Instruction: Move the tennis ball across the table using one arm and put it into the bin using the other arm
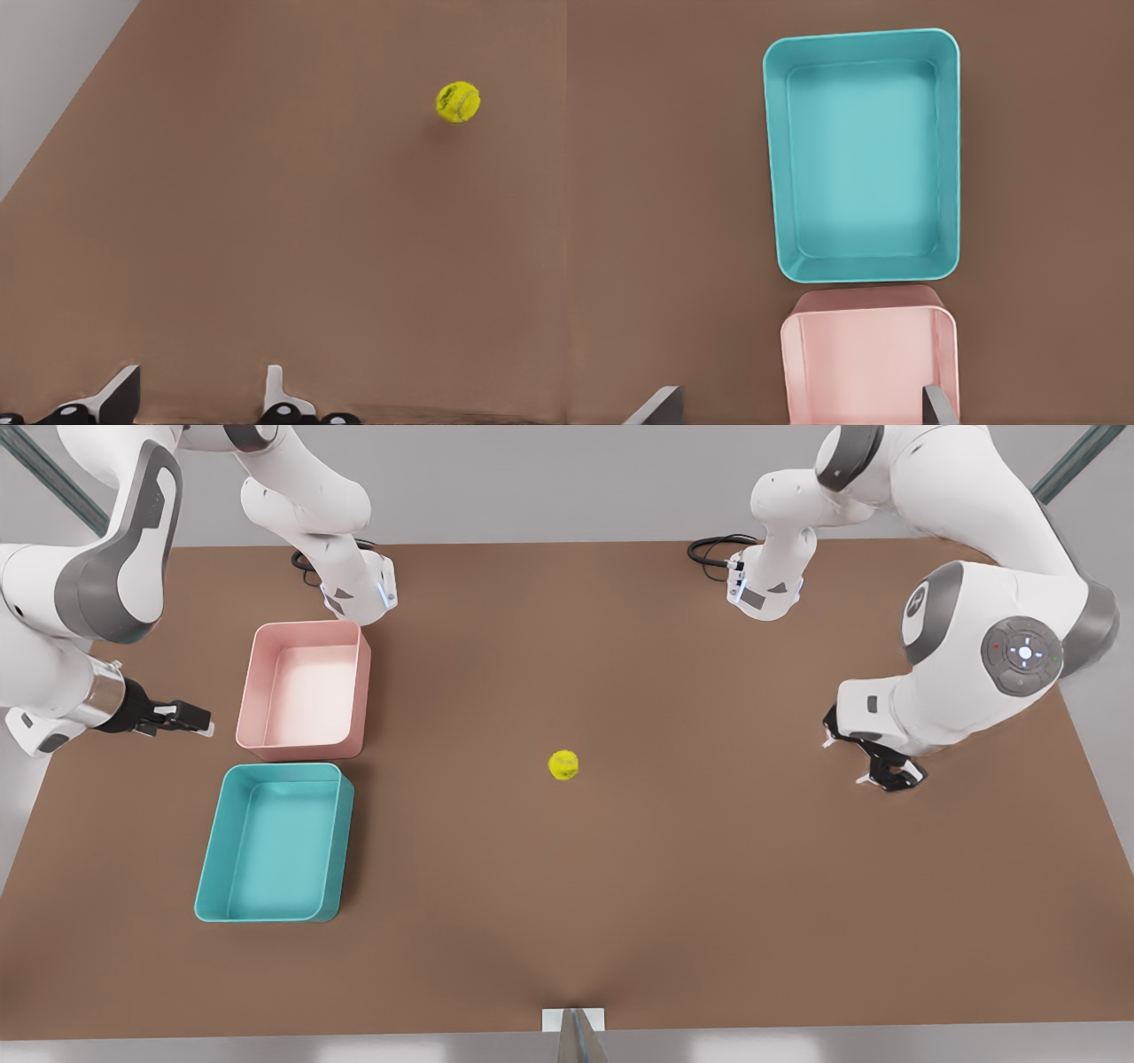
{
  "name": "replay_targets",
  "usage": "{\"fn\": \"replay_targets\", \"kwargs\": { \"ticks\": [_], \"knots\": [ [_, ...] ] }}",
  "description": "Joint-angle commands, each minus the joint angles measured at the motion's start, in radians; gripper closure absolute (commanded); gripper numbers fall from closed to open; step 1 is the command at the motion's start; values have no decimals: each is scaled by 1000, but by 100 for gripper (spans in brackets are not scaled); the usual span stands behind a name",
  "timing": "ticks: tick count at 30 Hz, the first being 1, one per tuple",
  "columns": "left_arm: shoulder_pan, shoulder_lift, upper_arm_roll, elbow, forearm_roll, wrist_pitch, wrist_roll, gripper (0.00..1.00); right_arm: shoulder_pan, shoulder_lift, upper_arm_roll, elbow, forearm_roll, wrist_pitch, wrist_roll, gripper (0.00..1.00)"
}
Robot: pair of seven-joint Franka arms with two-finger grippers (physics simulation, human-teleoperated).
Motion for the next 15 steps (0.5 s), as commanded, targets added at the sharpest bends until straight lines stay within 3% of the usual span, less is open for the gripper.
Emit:
{"fn": "replay_targets", "kwargs": {
  "ticks": [1, 2, 6, 8, 12, 15],
  "knots": [
    [-52, -147, 145, -195, -69, -51, -803, 0, -1, 0, 0, 0, 4, -2, 4, 0],
    [-64, -144, 193, -209, -85, -58, -807, 0, -1, 0, 0, -2, 4, -2, 4, 0],
    [-34, -115, 194, -207, -86, -90, -801, 0, -1, 2, 0, -6, 9, 1, 4, 0],
    [-32, -104, 194, -207, -85, -40, -798, 0, 16, 86, 4, -5, 136, 70, 19, 0],
    [2, -99, 194, -207, -99, -20, -797, 0, 308, 247, 3, 8, 139, 290, 571, 0],
    [5, -101, 193, -217, -100, -14, -795, 0, 435, 407, 4, 69, 145, 495, 854, 0]
  ]
}}
